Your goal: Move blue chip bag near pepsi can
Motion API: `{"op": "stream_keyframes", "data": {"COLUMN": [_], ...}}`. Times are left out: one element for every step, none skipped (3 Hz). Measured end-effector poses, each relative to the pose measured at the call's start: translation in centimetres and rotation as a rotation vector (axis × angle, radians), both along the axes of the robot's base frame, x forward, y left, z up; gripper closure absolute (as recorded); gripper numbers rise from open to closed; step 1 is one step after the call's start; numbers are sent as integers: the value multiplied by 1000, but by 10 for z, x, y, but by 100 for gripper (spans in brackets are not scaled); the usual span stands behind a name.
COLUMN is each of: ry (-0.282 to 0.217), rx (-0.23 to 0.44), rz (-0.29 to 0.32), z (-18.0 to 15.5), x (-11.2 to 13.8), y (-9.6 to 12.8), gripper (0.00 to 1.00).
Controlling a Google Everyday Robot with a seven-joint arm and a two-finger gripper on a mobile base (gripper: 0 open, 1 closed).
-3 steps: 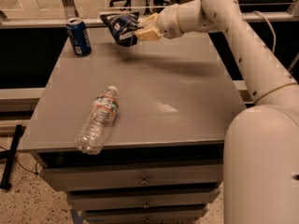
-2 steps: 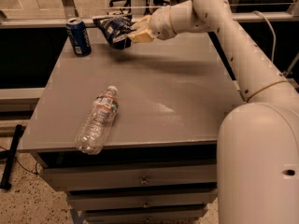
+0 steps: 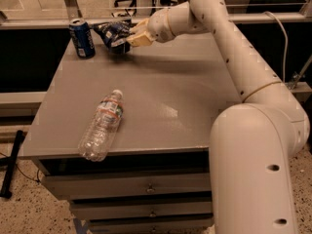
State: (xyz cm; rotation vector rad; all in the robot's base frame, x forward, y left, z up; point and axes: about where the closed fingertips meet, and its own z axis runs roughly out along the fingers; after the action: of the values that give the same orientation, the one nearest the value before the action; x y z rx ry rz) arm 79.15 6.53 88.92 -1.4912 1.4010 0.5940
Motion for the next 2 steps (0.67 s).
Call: {"op": "stream_keyframes", "data": {"ry": [21,34], "rx": [-7,-7], "rz": [6,11], "z": [-6,-9], "x": [4,6], "y": [8,14], "gripper": [62,39]}}
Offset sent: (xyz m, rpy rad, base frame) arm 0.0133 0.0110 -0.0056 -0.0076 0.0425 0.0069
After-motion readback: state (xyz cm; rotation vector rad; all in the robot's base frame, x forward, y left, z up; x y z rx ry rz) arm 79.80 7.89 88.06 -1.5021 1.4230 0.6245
